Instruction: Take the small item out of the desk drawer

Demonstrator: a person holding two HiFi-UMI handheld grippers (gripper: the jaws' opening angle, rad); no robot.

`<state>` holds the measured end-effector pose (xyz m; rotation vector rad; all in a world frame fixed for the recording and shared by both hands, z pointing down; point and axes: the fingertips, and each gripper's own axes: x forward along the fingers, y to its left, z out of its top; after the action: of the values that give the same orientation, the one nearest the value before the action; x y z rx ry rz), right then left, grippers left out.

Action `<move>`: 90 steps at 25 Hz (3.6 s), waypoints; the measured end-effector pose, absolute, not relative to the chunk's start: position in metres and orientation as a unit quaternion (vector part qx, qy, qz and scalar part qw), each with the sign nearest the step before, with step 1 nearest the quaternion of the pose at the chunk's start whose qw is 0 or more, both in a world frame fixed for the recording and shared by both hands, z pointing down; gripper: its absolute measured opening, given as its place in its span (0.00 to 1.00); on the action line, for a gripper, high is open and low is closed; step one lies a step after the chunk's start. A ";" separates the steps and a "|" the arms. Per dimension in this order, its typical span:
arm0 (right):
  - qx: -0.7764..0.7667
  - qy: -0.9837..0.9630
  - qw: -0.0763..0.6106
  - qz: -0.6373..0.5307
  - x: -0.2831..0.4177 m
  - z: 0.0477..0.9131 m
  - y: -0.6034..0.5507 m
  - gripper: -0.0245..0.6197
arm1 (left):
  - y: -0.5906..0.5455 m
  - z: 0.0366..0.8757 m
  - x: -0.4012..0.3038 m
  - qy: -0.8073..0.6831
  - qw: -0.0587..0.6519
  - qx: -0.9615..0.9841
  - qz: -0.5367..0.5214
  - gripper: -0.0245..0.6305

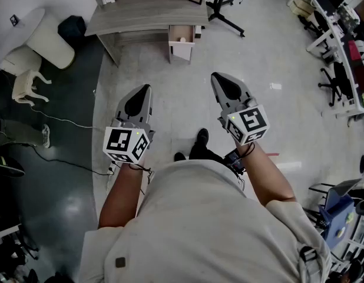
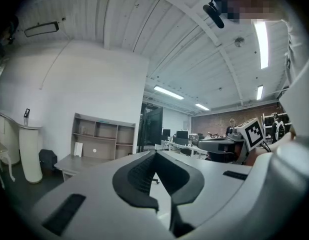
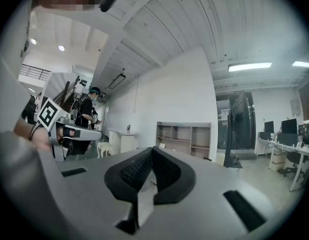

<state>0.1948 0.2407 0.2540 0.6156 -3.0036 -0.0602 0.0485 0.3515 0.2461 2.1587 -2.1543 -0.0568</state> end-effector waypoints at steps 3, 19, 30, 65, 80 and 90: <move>0.199 -0.979 0.037 -0.023 0.188 0.256 0.240 0.06 | 0.351 0.246 0.042 -0.705 0.039 0.707 -0.016 0.06; 0.192 -0.981 0.040 -0.007 0.177 0.276 0.218 0.06 | 0.324 0.257 0.031 -0.706 0.043 0.707 -0.014 0.06; 0.185 -0.981 0.051 -0.015 0.180 0.285 0.148 0.06 | 0.245 0.269 0.041 -0.701 0.051 0.712 -0.004 0.06; 0.175 -0.983 0.048 0.001 0.193 0.296 -0.087 0.06 | -0.002 0.279 0.058 -0.702 0.055 0.710 0.015 0.06; 0.197 -0.977 0.080 0.007 0.060 0.312 -0.133 0.06 | -0.058 0.295 -0.074 -0.672 0.072 0.737 0.007 0.06; 0.229 -0.968 0.103 0.021 -0.039 0.325 -0.142 0.06 | -0.060 0.290 -0.179 -0.647 0.048 0.760 0.026 0.06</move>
<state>-0.0388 -0.1417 0.3249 0.6753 -2.8568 0.0626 -0.1789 -0.0604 0.2899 2.3174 -1.9739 0.0787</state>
